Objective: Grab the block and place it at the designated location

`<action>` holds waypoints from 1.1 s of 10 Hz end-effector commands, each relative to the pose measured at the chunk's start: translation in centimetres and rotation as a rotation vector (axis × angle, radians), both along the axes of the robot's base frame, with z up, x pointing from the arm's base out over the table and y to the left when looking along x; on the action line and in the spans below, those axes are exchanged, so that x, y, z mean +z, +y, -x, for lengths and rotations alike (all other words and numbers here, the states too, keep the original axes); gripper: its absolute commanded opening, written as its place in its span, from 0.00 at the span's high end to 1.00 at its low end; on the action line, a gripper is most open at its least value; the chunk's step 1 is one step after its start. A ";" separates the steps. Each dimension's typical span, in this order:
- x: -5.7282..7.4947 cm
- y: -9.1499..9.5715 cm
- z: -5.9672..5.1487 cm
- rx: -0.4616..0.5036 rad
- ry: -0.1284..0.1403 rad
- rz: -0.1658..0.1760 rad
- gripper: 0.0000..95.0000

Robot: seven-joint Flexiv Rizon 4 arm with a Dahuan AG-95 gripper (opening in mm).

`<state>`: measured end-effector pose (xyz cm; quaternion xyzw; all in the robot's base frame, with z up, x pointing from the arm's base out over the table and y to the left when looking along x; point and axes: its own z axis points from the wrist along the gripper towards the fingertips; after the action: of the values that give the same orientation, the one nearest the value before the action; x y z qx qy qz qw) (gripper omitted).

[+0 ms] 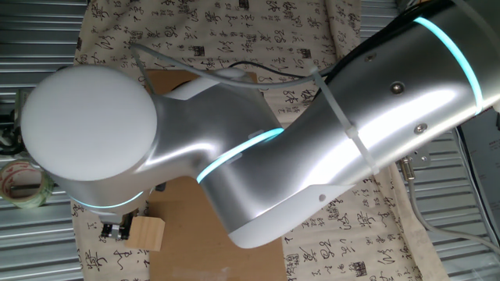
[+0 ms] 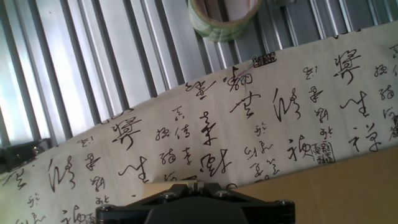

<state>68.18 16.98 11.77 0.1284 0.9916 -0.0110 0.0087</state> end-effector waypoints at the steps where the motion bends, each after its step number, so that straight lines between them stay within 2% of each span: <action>1: 0.0 0.0 0.0 0.000 0.000 0.003 0.40; 2: 0.0 0.0 0.0 0.000 0.001 0.001 0.40; 3: 0.0 0.0 0.0 0.000 0.000 0.002 0.20; 4: 0.0 0.0 0.0 0.000 -0.001 0.003 0.20; 5: 0.0 0.0 0.0 0.000 -0.001 0.004 0.00; 11: -0.2 -0.2 0.0 0.000 -0.001 0.002 0.00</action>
<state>68.25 16.85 11.62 0.1288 0.9915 -0.0123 0.0097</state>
